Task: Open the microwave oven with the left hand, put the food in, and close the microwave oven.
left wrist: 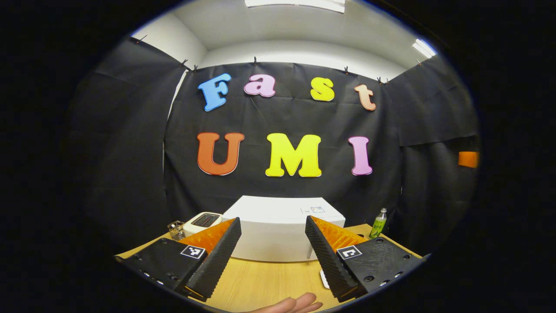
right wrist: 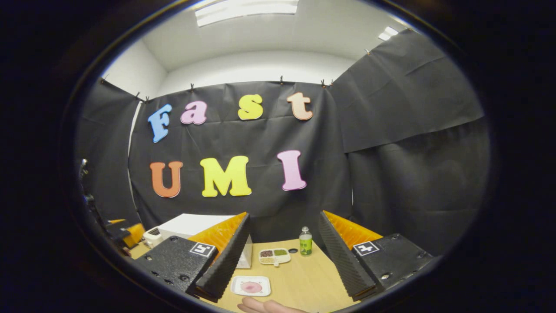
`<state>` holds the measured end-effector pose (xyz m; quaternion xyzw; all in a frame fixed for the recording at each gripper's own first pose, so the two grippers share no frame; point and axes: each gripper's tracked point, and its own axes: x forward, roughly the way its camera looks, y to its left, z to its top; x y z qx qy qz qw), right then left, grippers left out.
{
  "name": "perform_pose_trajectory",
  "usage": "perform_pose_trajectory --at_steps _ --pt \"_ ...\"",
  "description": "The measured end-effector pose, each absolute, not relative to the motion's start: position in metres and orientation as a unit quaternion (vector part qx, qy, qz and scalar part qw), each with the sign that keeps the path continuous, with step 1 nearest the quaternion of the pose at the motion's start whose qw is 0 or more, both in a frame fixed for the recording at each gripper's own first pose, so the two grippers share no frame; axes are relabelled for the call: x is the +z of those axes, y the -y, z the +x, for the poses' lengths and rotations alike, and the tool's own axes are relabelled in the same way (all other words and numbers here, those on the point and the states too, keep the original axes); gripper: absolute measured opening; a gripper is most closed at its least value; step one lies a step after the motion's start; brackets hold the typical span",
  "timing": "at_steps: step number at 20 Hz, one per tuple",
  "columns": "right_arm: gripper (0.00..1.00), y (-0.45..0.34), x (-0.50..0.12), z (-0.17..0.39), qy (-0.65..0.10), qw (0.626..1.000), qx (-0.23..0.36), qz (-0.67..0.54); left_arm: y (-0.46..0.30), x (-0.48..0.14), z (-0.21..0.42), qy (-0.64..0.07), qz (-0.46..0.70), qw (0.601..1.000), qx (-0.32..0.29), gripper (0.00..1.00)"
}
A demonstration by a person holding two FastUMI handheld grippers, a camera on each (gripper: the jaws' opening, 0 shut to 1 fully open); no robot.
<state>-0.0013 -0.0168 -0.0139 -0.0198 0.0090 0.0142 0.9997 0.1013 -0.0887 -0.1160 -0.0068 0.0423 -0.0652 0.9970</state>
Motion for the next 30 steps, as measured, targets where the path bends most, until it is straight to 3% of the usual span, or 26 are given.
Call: perform_pose_trajectory --at_steps 1,2,3,4,5,8,9,10,11,14,15,20,21,22,24,25,26,27,30 --pt "1.0 0.015 -0.013 -0.003 -0.008 1.0 0.018 -0.019 0.099 -0.13 0.113 -0.048 -0.008 0.996 -0.074 0.93" --pt "0.9 0.014 -0.011 -0.005 -0.005 1.0 0.023 -0.019 0.109 -0.143 0.123 -0.051 -0.005 0.995 -0.081 0.93" --pt "0.91 0.014 -0.009 -0.006 -0.003 0.999 0.027 -0.02 0.116 -0.156 0.135 -0.055 0.0 0.995 -0.086 0.93" --pt "1.0 0.012 -0.008 -0.007 -0.001 0.999 0.031 -0.019 0.122 -0.174 0.146 -0.066 0.003 0.994 -0.087 0.93" --pt "0.91 0.009 -0.008 -0.009 0.0 0.999 0.036 -0.02 0.131 -0.189 0.156 -0.073 -0.002 0.993 -0.094 0.94" --pt "0.91 0.008 -0.007 -0.016 0.004 0.999 0.045 -0.014 0.161 -0.234 0.185 -0.094 -0.019 0.989 -0.113 0.93" --pt "1.0 0.009 -0.007 -0.019 0.007 0.999 0.045 -0.012 0.168 -0.253 0.192 -0.106 -0.019 0.988 -0.114 0.93" --pt "0.9 0.011 -0.006 -0.02 0.012 0.999 0.046 -0.012 0.174 -0.266 0.199 -0.112 -0.014 0.987 -0.116 0.8" --pt "0.9 0.013 -0.006 -0.022 0.016 0.999 0.045 -0.015 0.179 -0.278 0.205 -0.116 -0.008 0.986 -0.118 0.93" --pt "0.9 0.02 -0.009 -0.022 0.022 0.999 0.043 -0.021 0.196 -0.302 0.222 -0.121 -0.016 0.985 -0.122 0.93" --pt "1.0 0.024 -0.013 -0.021 0.02 0.999 0.041 -0.023 0.2 -0.306 0.228 -0.119 -0.018 0.985 -0.123 0.92" --pt "1.0 0.039 -0.028 -0.011 0.006 0.999 0.034 -0.022 0.233 -0.32 0.243 -0.113 -0.018 0.983 -0.145 0.87" --pt "1.0 0.041 -0.031 -0.008 0.004 0.999 0.034 -0.021 0.235 -0.321 0.248 -0.107 -0.007 0.984 -0.144 0.81" --pt "0.9 0.044 -0.034 -0.005 0.0 0.999 0.033 -0.021 0.237 -0.324 0.25 -0.107 0.005 0.984 -0.143 0.8" --pt "0.91 0.05 -0.04 0.0 -0.005 0.999 0.03 -0.018 0.241 -0.327 0.26 -0.101 0.018 0.985 -0.14 0.79" --pt "0.91 0.054 -0.042 0.003 -0.006 1.0 0.026 -0.016 0.242 -0.328 0.264 -0.098 0.022 0.986 -0.137 0.71" --pt "1.0 0.057 -0.045 0.006 -0.009 1.0 0.022 -0.013 0.239 -0.331 0.27 -0.097 0.026 0.987 -0.127 0.48" --pt "0.9 0.06 -0.048 0.007 -0.012 1.0 0.018 -0.011 0.233 -0.335 0.274 -0.1 0.031 0.988 -0.115 0.45" --pt "0.91 0.066 -0.053 0.013 -0.016 1.0 0.014 -0.007 0.232 -0.34 0.278 -0.11 -0.014 0.987 -0.118 0.43"
